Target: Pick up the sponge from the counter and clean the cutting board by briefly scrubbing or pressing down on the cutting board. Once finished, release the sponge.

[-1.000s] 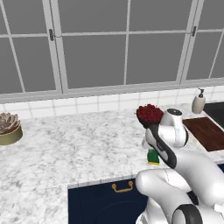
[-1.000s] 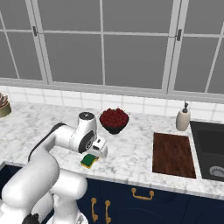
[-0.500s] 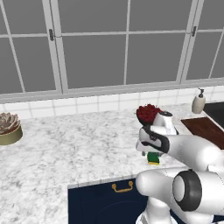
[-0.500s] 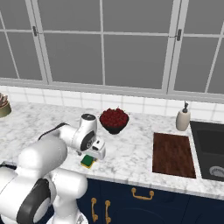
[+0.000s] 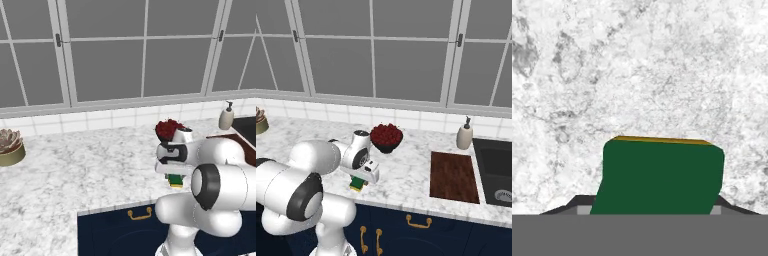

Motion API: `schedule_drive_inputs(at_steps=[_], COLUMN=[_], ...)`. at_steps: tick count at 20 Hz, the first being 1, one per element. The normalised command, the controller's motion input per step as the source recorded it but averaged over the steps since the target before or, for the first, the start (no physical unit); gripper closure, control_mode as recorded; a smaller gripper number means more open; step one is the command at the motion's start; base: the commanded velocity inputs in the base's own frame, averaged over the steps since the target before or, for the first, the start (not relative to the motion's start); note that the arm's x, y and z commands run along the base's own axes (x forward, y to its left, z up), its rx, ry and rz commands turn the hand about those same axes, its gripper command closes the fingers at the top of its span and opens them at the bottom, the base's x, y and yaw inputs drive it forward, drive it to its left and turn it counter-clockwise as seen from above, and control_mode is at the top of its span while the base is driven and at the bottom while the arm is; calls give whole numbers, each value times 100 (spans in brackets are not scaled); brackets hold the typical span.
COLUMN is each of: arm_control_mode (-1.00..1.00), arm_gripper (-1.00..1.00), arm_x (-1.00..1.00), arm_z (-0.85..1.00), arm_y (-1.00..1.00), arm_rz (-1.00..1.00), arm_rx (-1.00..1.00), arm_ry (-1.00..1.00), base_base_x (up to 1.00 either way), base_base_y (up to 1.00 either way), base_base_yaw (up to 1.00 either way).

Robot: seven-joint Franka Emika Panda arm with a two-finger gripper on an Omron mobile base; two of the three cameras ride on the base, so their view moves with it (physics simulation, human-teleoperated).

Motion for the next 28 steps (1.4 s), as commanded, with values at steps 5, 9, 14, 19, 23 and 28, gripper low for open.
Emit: schedule_drive_inputs(at_steps=[5,9,14,19,23,28], arm_control_mode=[-100,-100,-100,-100,-100,-100], arm_gripper=[100,100,100,100,100,100], arm_x=[-32,-17,-6,0,0,0], arm_z=[-88,15,96,96,50,2], arm_y=[0,-2,-45,-64,-18,0], arm_rz=[12,20,15,16,12,0], arm_rx=[-5,-1,0,6,0,0], arm_ry=[-6,-6,-4,0,0,0], base_base_x=[0,0,0,0,0,0], base_base_y=[0,0,0,0,0,0], base_base_yaw=[0,0,0,0,0,0])
